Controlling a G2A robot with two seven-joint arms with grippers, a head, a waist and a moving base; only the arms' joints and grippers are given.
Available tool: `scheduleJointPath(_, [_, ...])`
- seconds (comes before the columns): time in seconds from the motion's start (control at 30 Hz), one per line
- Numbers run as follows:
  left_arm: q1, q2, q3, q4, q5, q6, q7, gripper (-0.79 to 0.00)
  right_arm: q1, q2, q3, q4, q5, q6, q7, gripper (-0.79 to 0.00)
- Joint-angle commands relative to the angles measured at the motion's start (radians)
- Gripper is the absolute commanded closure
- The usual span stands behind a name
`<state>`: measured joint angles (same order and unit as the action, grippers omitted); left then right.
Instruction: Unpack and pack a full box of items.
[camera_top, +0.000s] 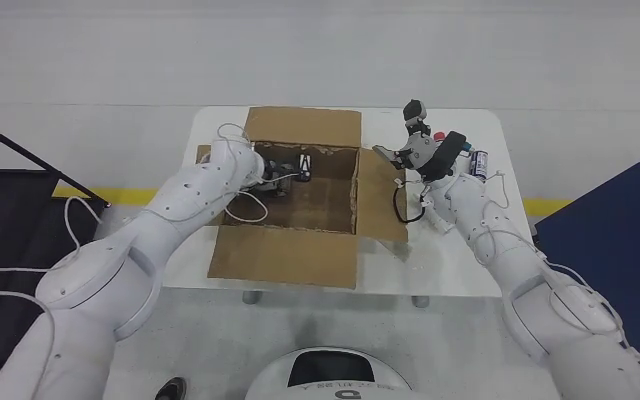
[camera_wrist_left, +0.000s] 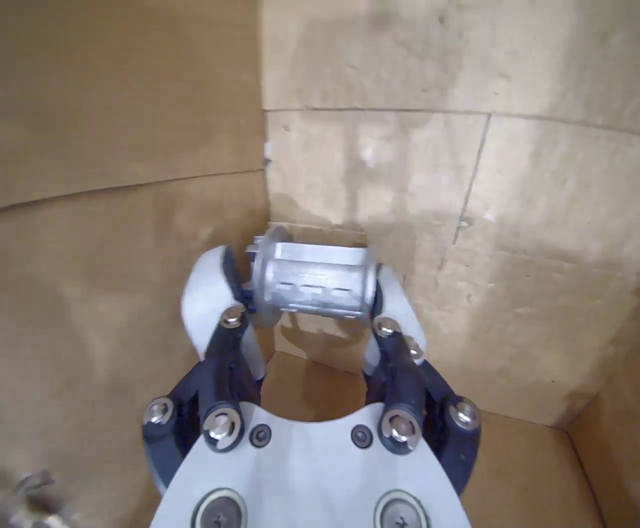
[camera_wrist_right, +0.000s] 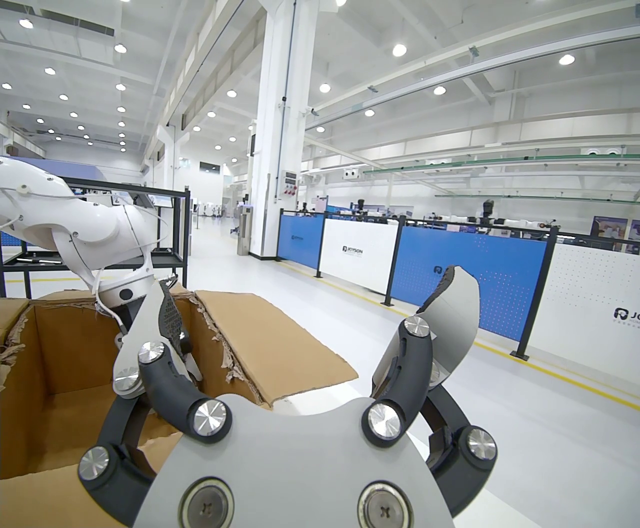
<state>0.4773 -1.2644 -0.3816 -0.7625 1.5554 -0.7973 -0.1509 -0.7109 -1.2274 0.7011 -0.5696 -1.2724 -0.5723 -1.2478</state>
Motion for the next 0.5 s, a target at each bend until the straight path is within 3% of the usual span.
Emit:
scheduleJointPath(0.0, [0.002,0.033,-0.034,-0.033,0.006,-0.026,0.053,0.0,0.0,0.0,0.0,0.0,0.0,0.0,0.0,-0.785])
scheduleJointPath(0.23, [0.067,0.177,-0.203,-0.209,0.045,-0.12,0.177,0.0,0.0,0.0,0.0,0.0,0.0,0.0,0.0,-0.785])
scheduleJointPath(0.47, [0.232,0.312,-0.415,-0.458,0.05,-0.215,0.301,0.0,0.0,0.0,0.0,0.0,0.0,0.0,0.0,-0.785])
